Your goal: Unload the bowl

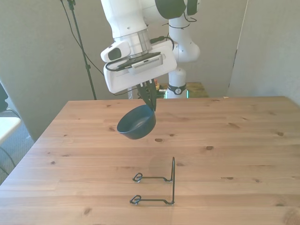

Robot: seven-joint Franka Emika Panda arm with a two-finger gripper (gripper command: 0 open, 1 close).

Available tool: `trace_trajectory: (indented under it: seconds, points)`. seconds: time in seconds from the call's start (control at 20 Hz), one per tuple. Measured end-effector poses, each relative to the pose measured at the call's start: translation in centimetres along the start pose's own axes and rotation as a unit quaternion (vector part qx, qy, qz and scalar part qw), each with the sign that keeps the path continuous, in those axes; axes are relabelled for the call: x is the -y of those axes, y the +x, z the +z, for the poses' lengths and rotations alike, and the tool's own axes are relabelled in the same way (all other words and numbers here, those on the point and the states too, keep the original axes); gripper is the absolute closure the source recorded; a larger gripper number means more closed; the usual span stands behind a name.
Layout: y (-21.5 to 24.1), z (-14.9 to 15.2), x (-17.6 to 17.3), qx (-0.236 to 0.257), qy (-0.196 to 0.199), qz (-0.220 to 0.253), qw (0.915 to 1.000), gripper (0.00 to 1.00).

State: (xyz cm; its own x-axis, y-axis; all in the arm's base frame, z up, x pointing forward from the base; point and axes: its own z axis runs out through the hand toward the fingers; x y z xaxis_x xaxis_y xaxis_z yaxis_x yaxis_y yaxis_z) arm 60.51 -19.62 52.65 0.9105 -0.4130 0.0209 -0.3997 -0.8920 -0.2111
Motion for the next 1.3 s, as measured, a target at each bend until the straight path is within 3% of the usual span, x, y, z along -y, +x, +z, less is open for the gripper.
trace_trajectory:
  seconds: [0.35, 0.75, 0.95, 1.0, 1.3]
  points:
    - [-6.9, 3.4, 0.7, 0.005, -0.04, -0.01, 0.9991, 1.0]
    - [-15.9, 11.6, 0.7, -0.001, -0.078, 0.007, 0.997, 1.0]
    - [-17.2, 12.9, 1.1, -0.005, -0.079, 0.02, 0.9967, 1.0]
    - [-17.2, 12.9, 1.1, -0.006, -0.079, 0.02, 0.9966, 0.0]
    - [-16.9, 13.0, 1.4, -0.016, -0.087, 0.036, 0.9954, 0.0]
